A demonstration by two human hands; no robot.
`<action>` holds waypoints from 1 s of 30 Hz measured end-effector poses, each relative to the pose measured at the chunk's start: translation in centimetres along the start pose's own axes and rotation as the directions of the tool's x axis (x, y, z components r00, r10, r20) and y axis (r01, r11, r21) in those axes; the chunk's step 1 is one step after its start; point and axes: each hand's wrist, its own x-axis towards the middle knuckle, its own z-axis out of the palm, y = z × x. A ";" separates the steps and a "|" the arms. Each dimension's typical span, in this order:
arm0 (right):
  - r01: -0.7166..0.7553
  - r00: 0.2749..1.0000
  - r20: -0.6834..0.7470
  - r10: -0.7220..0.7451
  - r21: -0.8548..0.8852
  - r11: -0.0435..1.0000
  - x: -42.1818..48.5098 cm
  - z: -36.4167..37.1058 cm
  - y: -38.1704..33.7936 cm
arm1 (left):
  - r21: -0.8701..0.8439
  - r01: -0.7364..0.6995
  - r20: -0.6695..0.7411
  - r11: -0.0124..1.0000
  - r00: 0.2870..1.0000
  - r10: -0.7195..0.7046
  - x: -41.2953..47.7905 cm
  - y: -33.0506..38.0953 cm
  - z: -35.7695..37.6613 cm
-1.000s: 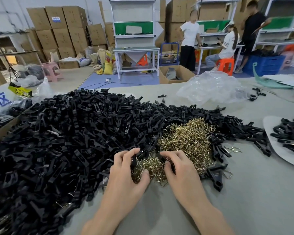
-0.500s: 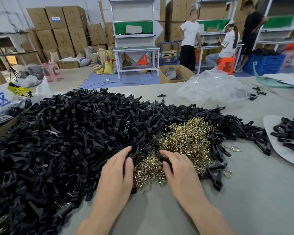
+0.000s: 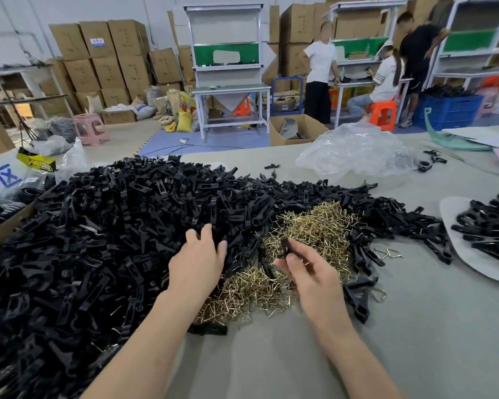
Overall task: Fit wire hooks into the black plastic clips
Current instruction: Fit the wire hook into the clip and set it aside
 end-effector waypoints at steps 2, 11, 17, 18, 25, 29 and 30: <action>-0.142 0.990 0.023 0.141 0.310 0.940 0.2 0.0 -0.4 | -0.014 0.021 -0.044 1.000 0.999 -0.022 0.6 0.2 -0.1; -0.348 0.934 0.187 0.303 0.663 0.663 0.9 -0.1 -1.2 | 0.038 -0.047 -0.094 0.998 0.994 0.050 3.8 1.3 -0.6; -0.355 0.931 0.178 0.318 0.640 0.682 1.1 -0.3 -1.4 | -0.246 0.036 -0.081 0.969 0.995 -0.058 3.7 0.8 -0.8; -0.358 0.929 0.173 0.327 0.640 0.680 1.1 -0.3 -1.4 | -0.298 0.037 -0.106 0.954 0.992 -0.071 3.2 0.5 -0.9; -0.398 0.916 0.217 0.338 0.600 0.694 0.8 -0.1 -1.3 | -0.580 -0.104 -0.295 0.808 0.951 -0.089 -4.3 -0.4 -2.4; -0.395 0.918 0.253 0.304 0.544 0.740 0.5 -0.1 -1.1 | -0.853 -0.050 -0.126 0.519 0.985 -0.114 -7.9 1.2 -1.7; -0.393 0.919 0.261 0.296 0.524 0.756 0.4 -0.1 -1.0 | -0.880 -0.037 -0.098 0.474 0.990 -0.104 -8.2 1.6 -1.6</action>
